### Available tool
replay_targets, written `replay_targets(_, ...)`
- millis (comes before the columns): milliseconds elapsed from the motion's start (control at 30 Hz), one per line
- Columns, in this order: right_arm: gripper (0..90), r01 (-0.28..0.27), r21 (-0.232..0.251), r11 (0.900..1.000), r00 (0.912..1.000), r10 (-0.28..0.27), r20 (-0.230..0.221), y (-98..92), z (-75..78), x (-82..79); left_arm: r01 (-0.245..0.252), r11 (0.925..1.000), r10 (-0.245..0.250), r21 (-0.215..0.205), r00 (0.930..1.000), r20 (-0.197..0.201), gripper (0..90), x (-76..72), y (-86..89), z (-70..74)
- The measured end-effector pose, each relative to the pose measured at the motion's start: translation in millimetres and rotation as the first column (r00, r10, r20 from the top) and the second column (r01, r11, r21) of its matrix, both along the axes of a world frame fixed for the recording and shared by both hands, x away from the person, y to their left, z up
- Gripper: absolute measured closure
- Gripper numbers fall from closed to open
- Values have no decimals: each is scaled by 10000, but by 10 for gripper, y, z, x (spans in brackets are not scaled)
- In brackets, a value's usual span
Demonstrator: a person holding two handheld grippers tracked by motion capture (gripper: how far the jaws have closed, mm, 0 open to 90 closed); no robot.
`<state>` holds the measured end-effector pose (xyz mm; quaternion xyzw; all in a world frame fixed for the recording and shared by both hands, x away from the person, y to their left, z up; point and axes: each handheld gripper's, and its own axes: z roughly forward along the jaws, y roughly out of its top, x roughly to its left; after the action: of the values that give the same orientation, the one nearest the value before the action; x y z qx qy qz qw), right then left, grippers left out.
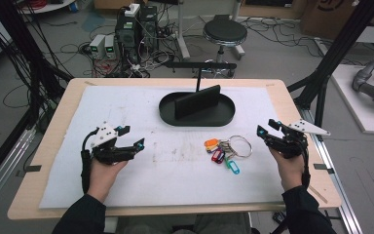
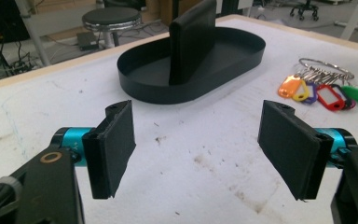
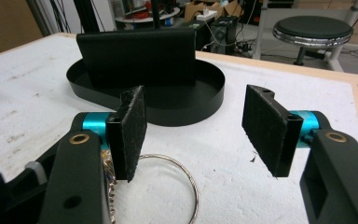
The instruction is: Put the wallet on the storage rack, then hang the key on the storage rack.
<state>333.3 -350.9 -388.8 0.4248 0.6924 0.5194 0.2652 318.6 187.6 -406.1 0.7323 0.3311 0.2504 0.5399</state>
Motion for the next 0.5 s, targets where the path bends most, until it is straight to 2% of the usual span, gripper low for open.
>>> replay_targets(300,406,-21,-25,10000,10000,21,91,-49,15,-103,82,9998,-82,157,10000,55,267,45,28,-59)
replay_targets(500,408,11,-84,10000,10000,-11,17,-92,-34,-148,-128,9998,128,165,9999,14,267,86,94,-91)
